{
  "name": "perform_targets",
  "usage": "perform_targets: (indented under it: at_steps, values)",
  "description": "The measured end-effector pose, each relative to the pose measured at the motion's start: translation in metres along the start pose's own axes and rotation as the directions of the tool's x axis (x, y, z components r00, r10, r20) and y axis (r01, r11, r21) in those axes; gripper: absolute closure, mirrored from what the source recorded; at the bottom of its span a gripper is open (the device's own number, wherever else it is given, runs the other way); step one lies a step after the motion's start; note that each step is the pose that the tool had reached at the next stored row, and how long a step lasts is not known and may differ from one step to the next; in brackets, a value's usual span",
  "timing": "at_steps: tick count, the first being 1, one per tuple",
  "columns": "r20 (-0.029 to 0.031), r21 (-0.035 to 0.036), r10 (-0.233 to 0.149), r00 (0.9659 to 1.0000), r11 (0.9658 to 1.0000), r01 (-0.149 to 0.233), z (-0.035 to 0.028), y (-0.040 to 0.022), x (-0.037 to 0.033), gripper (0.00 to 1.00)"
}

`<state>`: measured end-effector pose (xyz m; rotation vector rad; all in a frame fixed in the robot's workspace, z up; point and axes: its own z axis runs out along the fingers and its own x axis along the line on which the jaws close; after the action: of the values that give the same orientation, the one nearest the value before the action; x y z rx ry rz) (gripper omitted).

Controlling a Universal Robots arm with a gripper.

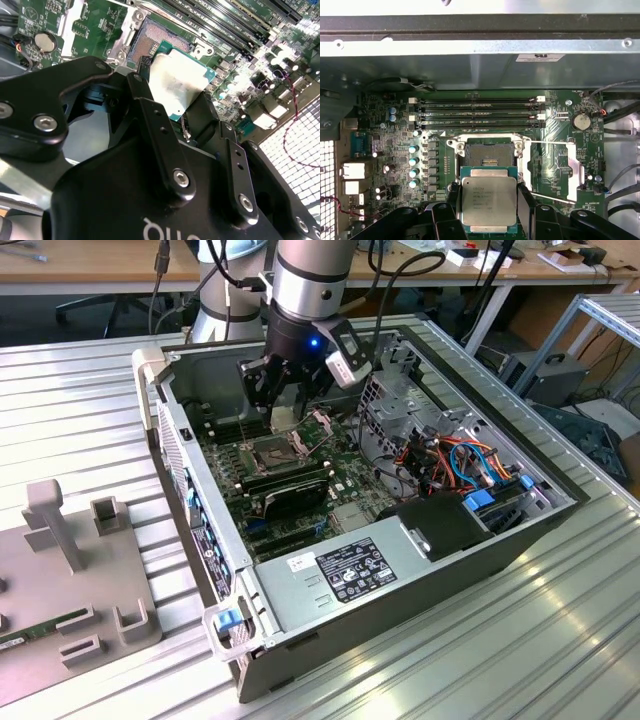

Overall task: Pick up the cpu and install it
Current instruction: 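Place the cpu into insertion slot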

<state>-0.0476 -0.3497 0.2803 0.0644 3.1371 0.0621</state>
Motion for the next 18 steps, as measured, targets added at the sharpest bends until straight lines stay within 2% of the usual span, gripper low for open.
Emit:
perform_targets:
  at_steps: [4, 6, 9, 11, 12, 13, 15, 16, 18]
  values:
    - [0.0030, 0.0000, 0.074, 0.9972, 0.9972, -0.074, 0.0003, 0.0000, 0.0000, 0.45]
    - [0.0050, 0.0000, 0.126, 0.9921, 0.9921, -0.126, 0.0005, 0.0000, 0.0000, 0.45]
    - [0.0071, -0.0003, 0.178, 0.9839, 0.9839, -0.178, 0.0007, 0.0000, 0.0000, 0.45]
    - [0.0086, -0.0004, 0.216, 0.9765, 0.9765, -0.216, 0.0009, 0.0000, 0.0000, 0.45]
    - [0.0101, -0.0007, 0.252, 0.9677, 0.9678, -0.252, 0.0010, 0.0000, 0.0000, 0.45]
    - [0.0116, -0.0011, 0.289, 0.9573, 0.9573, -0.289, 0.0011, 0.0000, 0.0000, 0.45]
    - [0.0129, -0.0014, 0.322, 0.9466, 0.9467, -0.322, 0.0012, -0.0001, 0.0000, 0.45]
    - [0.0143, -0.0018, 0.353, 0.9354, 0.9355, -0.353, 0.0014, -0.0001, 0.0000, 0.45]
    - [0.0157, -0.0022, 0.390, 0.9208, 0.9209, -0.390, 0.0015, -0.0001, 0.0000, 0.45]
